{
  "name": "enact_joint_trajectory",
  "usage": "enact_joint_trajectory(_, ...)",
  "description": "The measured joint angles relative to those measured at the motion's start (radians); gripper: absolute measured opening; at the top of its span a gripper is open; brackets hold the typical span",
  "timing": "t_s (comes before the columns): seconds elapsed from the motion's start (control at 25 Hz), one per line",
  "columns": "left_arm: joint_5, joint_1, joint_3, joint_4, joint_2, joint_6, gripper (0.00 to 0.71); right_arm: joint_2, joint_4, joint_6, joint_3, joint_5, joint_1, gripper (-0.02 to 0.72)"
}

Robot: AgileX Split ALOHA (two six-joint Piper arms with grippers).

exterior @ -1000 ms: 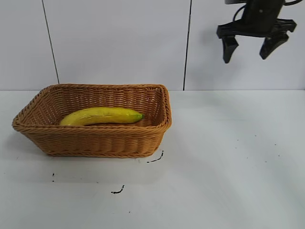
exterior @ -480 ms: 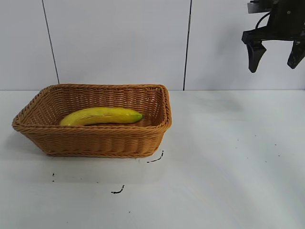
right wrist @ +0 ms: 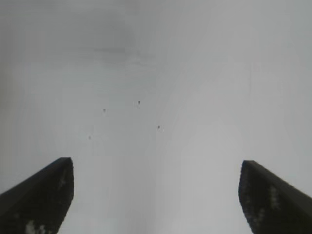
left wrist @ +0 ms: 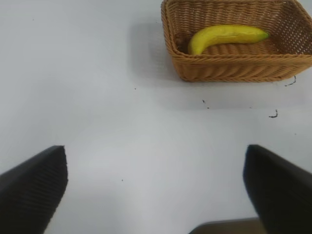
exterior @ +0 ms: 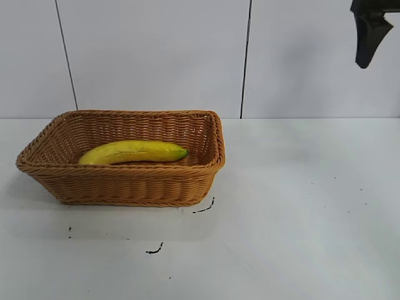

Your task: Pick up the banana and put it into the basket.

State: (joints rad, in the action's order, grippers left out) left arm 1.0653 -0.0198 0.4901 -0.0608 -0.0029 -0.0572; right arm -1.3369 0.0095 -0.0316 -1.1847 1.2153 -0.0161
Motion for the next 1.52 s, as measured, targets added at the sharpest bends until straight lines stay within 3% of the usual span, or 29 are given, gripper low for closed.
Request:
enact_joint_trajectory(0.2, 0.000, 0.000, 0.000, 0.000, 0.000, 0.000, 0.695, 0.274, 0.000, -0.009, 0.270, -0.005, 0.000, 0.657)
enact_joint_trajectory(0.4, 0.000, 0.000, 0.000, 0.000, 0.000, 0.000, 0.695, 0.572, 0.000, -0.009, 0.520, -0.117, 0.000, 0.657)
enact_joint_trajectory(0.56, 0.000, 0.000, 0.000, 0.000, 0.000, 0.000, 0.695, 0.812, 0.001, -0.009, 0.668, -0.158, 0.000, 0.657)
enact_joint_trajectory(1.04, 0.000, 0.000, 0.000, 0.000, 0.000, 0.000, 0.695, 1.314, 0.023, -0.009, 0.688, -0.195, 0.000, 0.657)
enact_joint_trajectory(1.52, 0.000, 0.000, 0.000, 0.000, 0.000, 0.000, 0.695, 1.342, 0.027, -0.009, 0.688, -0.197, -0.003, 0.657)
